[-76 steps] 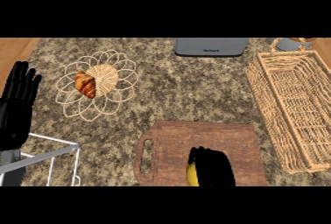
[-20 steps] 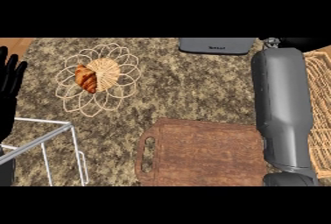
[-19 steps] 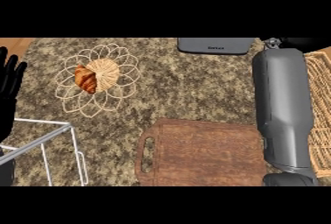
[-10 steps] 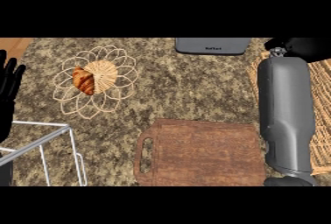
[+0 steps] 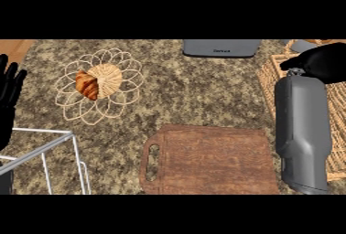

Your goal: Pick the lemon from the cutting board and place it in the basket

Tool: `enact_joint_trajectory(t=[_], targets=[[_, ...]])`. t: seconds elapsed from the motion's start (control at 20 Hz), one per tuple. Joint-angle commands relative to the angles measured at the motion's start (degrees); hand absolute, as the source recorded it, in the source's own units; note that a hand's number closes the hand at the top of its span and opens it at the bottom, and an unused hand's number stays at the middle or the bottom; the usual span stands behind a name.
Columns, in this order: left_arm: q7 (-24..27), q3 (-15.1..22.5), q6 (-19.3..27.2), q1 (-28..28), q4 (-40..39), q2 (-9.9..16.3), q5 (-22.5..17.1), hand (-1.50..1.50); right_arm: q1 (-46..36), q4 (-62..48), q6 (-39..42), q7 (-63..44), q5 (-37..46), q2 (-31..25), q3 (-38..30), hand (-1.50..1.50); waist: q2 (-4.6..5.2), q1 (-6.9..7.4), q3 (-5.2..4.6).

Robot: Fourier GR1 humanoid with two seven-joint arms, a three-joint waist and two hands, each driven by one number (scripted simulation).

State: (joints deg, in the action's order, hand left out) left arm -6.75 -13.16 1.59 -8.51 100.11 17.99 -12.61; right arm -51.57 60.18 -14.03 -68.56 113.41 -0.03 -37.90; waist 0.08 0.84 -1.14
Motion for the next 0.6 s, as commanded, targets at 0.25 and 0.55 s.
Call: enact_joint_trajectory(t=[0.25,0.55], targets=[[1.5,8.3,1.0,5.1,-3.3,-9.0,3.5,0.00,3.1,2.4,-5.4,-9.7,-3.1,0.0,0.6,1.50,0.21,-0.63,1.06],[2.5,8.2,1.0,4.8,-2.3,-9.2,4.9,0.00,9.2,5.3,-10.5,-10.7,-4.7,0.0,-0.6,1.50,0.33,-1.22,1.09]])
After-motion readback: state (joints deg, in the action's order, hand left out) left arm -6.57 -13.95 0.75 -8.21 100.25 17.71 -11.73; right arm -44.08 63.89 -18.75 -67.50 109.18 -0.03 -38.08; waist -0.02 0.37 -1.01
